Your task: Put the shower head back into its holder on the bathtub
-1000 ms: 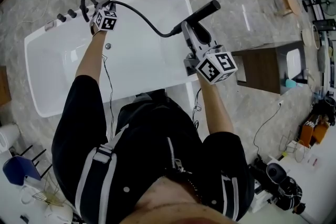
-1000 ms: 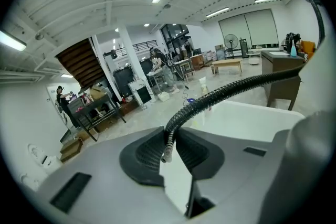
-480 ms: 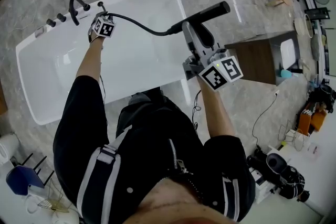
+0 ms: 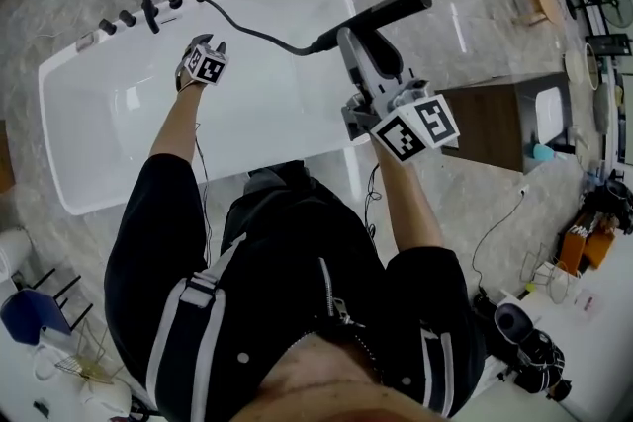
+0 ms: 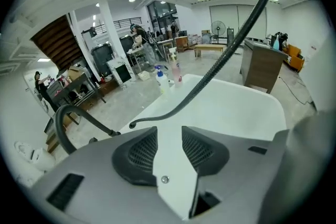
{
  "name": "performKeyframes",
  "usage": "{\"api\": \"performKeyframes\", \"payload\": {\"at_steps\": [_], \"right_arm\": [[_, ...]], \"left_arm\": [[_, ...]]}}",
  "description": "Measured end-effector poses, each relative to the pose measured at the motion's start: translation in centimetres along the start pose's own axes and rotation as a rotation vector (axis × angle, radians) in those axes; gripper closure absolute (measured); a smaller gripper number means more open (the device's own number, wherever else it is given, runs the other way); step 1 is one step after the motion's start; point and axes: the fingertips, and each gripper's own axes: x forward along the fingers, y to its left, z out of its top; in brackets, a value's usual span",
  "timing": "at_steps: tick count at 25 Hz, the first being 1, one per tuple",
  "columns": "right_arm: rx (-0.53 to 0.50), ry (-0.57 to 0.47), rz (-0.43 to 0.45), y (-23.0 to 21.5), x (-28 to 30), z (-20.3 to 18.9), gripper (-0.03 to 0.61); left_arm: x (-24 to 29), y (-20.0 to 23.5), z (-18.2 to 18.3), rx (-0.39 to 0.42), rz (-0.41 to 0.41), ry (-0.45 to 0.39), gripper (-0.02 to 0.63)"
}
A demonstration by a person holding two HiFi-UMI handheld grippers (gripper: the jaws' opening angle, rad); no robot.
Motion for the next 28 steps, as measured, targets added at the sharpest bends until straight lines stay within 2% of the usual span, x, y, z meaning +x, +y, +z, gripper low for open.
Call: {"api": "performKeyframes", "payload": {"at_steps": [4,8,11,15,17,21,28], "right_arm": [[-0.048,0.019,0.034,-0.5,0.4,0.0,0.451],[-0.069,-0.003,0.108,-0.5,2.7,0.7,0.451],[-0.083,-0.029,0.144,-0.5,4.4,1.4,0.451],[-0.096,-0.03,0.193,-0.4,6.8,2.6,0.451],[-0.098,-0.032,0.228,0.0,8.1,3.0,0.451],[-0.11,-0.048,0.281,0.9,11.0,4.1,0.451],[-0.134,-0.088,0.317,3.2,16.2,6.5,0.451]], "left_arm": [[-3.5,-1.2,0.8,-0.068,0.038,-0.07,0.48],[-8.2,-0.9,0.2,-0.137,0.117,-0.11,0.521],[-11.7,-2.4,-0.2,-0.222,0.157,-0.152,0.553],[-16.4,-4.5,0.0,-0.372,0.219,-0.208,0.568],[-18.5,-5.1,-0.1,-0.422,0.242,-0.229,0.571],[-21.3,-5.7,-0.6,-0.457,0.272,-0.252,0.571],[-25.1,-4.2,-1.9,-0.505,0.323,-0.292,0.571]]}}
